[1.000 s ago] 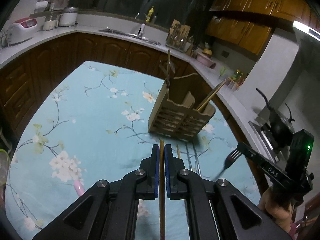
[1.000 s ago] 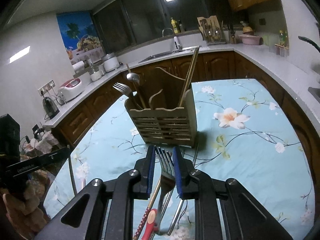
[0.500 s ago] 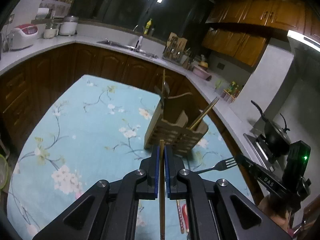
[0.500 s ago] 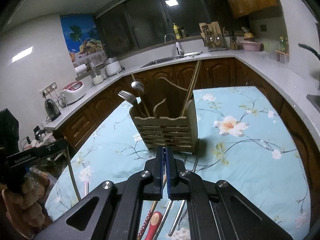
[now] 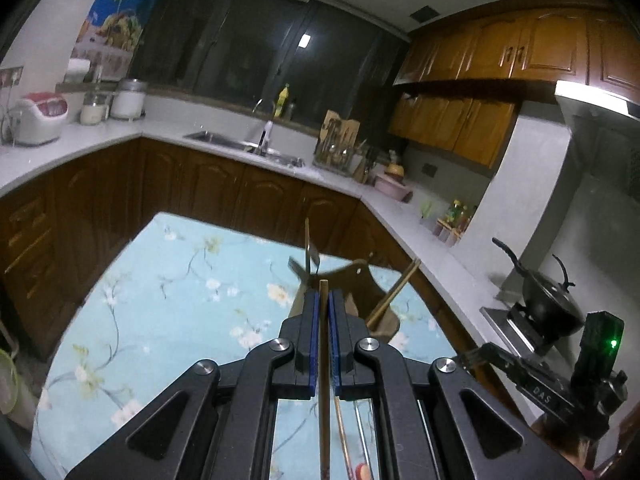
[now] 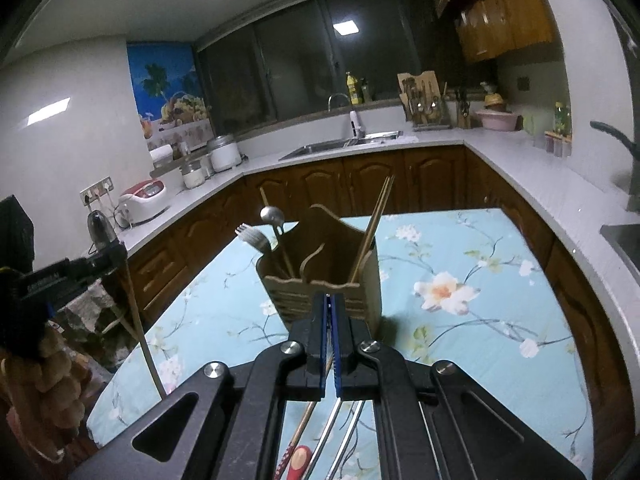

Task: Organize utensils
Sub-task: 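Lift the chopstick and fork and carry them toward the wooden caddy, then lower the chopstick and fork into the caddy with both tools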

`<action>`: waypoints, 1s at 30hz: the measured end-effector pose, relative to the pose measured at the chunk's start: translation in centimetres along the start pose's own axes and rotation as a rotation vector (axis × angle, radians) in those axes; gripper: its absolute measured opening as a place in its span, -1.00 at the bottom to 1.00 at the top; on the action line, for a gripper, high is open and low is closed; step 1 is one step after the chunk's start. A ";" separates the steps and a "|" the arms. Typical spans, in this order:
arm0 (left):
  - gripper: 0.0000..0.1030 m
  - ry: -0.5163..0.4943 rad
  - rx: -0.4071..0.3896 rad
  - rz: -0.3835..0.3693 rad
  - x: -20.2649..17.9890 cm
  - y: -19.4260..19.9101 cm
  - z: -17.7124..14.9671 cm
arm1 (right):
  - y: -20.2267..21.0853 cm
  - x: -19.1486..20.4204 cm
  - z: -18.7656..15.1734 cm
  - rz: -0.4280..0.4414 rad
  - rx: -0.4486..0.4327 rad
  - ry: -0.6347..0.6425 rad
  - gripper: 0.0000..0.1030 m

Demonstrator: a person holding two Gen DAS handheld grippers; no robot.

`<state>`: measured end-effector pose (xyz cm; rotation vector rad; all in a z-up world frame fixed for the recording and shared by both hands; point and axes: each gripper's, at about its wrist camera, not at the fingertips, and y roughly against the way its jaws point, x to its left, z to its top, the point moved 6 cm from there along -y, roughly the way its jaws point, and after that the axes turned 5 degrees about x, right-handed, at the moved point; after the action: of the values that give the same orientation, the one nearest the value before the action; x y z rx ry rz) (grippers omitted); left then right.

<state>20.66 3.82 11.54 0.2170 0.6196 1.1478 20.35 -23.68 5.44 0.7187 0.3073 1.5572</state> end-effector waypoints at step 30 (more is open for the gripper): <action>-0.94 -0.037 -0.211 -0.042 0.4 -7.1 6.3 | 0.0 -2.9 7.6 -0.094 -0.076 0.093 -0.96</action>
<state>29.83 2.17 13.27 0.0445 0.4646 1.1567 24.87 -28.16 10.45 0.5661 0.3448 1.5071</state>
